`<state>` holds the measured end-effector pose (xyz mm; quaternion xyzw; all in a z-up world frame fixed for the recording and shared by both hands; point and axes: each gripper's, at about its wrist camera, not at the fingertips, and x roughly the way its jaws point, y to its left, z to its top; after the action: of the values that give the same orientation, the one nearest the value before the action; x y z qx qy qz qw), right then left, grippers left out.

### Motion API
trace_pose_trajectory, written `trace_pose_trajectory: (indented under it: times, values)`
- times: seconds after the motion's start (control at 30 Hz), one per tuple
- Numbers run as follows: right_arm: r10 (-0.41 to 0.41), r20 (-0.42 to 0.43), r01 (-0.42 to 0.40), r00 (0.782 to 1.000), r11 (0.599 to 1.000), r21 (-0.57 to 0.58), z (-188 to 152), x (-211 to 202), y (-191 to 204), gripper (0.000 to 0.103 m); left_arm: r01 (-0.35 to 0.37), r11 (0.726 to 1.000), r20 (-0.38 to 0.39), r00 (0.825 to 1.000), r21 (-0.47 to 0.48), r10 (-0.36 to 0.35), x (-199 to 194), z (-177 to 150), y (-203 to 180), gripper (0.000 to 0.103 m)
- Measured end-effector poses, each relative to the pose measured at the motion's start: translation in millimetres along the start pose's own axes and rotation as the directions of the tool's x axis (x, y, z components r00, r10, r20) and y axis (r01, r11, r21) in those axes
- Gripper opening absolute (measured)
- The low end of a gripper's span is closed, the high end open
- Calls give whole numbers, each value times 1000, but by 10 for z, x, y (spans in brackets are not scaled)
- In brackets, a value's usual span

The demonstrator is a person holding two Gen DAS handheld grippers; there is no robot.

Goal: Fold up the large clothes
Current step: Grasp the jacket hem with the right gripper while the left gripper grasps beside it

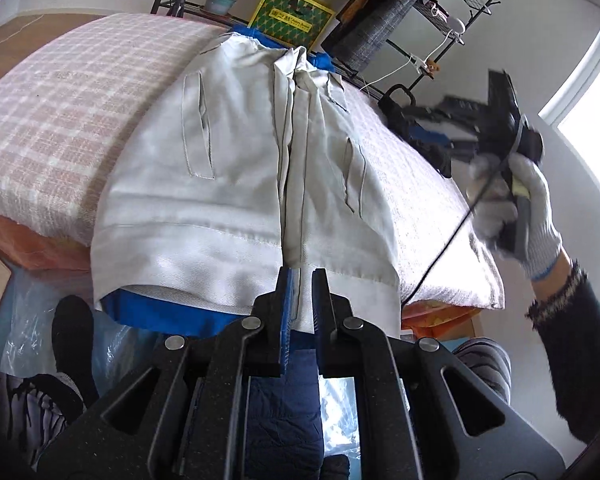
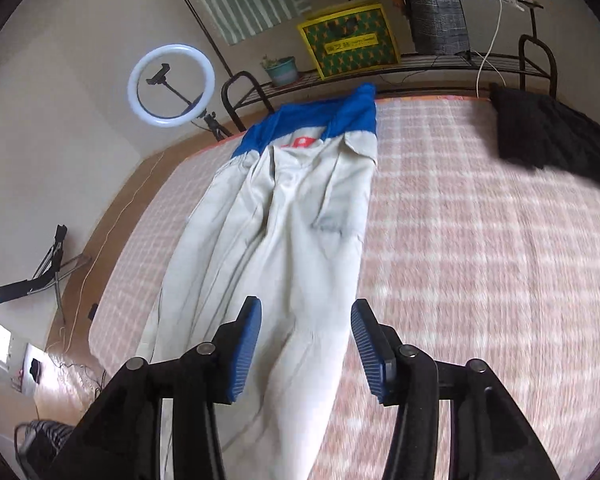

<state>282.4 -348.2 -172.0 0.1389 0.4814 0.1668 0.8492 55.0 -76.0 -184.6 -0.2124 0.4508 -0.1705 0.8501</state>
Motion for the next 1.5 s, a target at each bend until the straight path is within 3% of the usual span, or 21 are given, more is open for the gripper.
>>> trace_pose_trajectory:
  times: [0.13, 0.27, 0.4, 0.5, 0.57, 0.63, 0.77, 0.83, 0.97, 1.03, 1.1, 1.13, 1.2, 1.27, 1.33, 1.37, 1.43, 1.5]
  values:
    - [36, -75, -33, 997, 999, 36, -699, -217, 25, 56, -2, 999, 16, 1000, -38, 2, -188, 99, 215, 10]
    - [100, -171, -83, 980, 991, 103, -1336, -154, 99, 57, -30, 999, 39, 999, -46, 32, -284, 220, 337, 11]
    - [137, -228, -107, 964, 985, 138, -1763, -18, 196, 61, -31, 999, 39, 999, 14, 30, -287, 344, 286, 11]
    - [184, -235, -145, 954, 974, 175, -1884, 120, 218, 59, -25, 999, 23, 999, 43, 24, -205, 400, 217, 11]
    - [241, -239, -194, 941, 960, 204, -1907, 209, 239, 21, -27, 998, 10, 1000, 53, 27, -121, 435, 171, 11]
    - [239, -236, -196, 942, 962, 191, -1893, 119, 276, 7, -30, 997, -3, 1000, 69, 31, -46, 469, 108, 11]
    - [195, -202, -172, 960, 977, 124, -1991, -177, 212, 3, -26, 987, -5, 1000, 158, 28, 132, 594, -132, 11]
    - [187, -221, -151, 957, 974, 170, -2068, -70, 121, 3, -38, 974, 7, 999, 225, 37, 307, 677, -296, 11]
    - [220, -213, -184, 952, 967, 176, -2086, 22, 179, 4, -25, 946, -25, 999, 322, 35, 784, 782, -479, 11]
    - [197, -220, -168, 955, 975, 143, -2068, 14, 233, 4, -72, 932, -55, 994, 356, 98, 1065, 778, -489, 11]
    - [167, -231, -142, 959, 982, 122, -2089, 39, 276, 4, -152, 909, -93, 975, 388, 203, 1363, 709, -410, 11]
    - [153, -238, -127, 959, 985, 121, -2095, 49, 260, 4, -161, 903, -111, 969, 397, 221, 1462, 653, -354, 11]
    - [143, -245, -115, 959, 986, 124, -2111, 62, 244, 4, -182, 867, -28, 975, 465, 220, 1432, 553, -371, 10]
    - [122, -245, -100, 962, 990, 100, -2101, 34, 299, 10, -183, 850, -33, 973, 494, 229, 1416, 535, -405, 11]
    - [97, -236, -82, 967, 994, 75, -2096, -14, 354, 23, -131, 877, -98, 975, 462, 198, 1330, 604, -383, 11]
    - [96, -226, -81, 970, 994, 75, -2090, -52, 377, 32, -104, 892, -107, 980, 440, 167, 1222, 645, -370, 11]
    - [101, -194, -86, 976, 993, 83, -2066, -164, 417, 41, -70, 918, -88, 990, 390, 113, 924, 757, -316, 13]
    - [82, -170, -68, 982, 994, 85, -2038, -285, 448, 44, -29, 948, -91, 994, 317, 61, 606, 875, -179, 35]
